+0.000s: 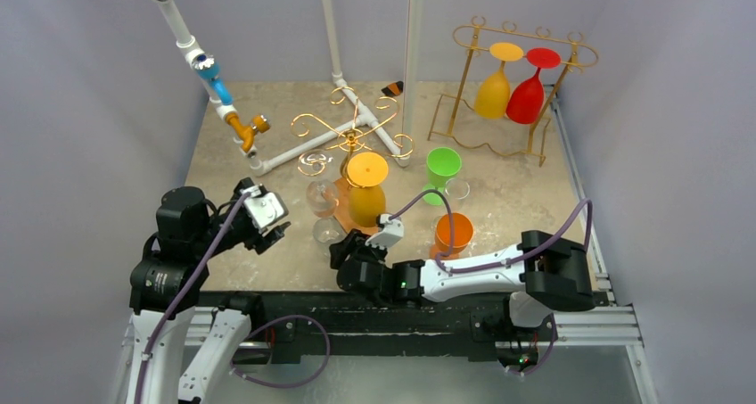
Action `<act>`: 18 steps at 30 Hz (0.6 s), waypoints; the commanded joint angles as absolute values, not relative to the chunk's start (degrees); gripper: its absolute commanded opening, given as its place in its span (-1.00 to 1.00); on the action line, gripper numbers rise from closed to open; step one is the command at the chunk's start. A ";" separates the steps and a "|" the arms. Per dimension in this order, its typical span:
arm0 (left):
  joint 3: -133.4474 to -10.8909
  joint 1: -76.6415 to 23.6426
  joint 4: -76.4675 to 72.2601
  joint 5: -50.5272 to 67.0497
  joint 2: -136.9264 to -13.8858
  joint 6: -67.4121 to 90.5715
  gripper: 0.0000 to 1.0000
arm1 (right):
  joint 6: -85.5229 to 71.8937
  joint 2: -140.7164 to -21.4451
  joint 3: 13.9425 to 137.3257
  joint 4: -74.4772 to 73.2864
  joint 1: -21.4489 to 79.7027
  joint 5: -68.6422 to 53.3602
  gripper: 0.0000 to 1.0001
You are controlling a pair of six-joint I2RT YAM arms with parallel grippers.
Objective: Place the wine glass upside down on the wine glass rack
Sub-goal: Pick up the wine glass at the center of the board.
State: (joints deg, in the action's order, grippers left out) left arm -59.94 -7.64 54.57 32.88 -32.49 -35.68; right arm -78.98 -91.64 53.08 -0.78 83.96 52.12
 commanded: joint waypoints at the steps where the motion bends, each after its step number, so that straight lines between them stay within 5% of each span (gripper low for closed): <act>1: -62.23 -7.61 54.56 34.60 -32.62 -36.36 0.30 | -83.53 -91.38 54.78 0.11 84.29 55.99 0.19; 18: -61.87 -7.64 55.68 35.80 -31.84 -37.11 0.30 | -90.81 -96.03 56.16 -2.66 84.25 56.17 0.10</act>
State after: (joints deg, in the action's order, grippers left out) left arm -60.45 -7.64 55.48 34.35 -32.47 -35.83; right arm -86.04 -96.07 53.63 0.49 83.99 53.10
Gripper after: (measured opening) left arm 0.653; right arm 0.566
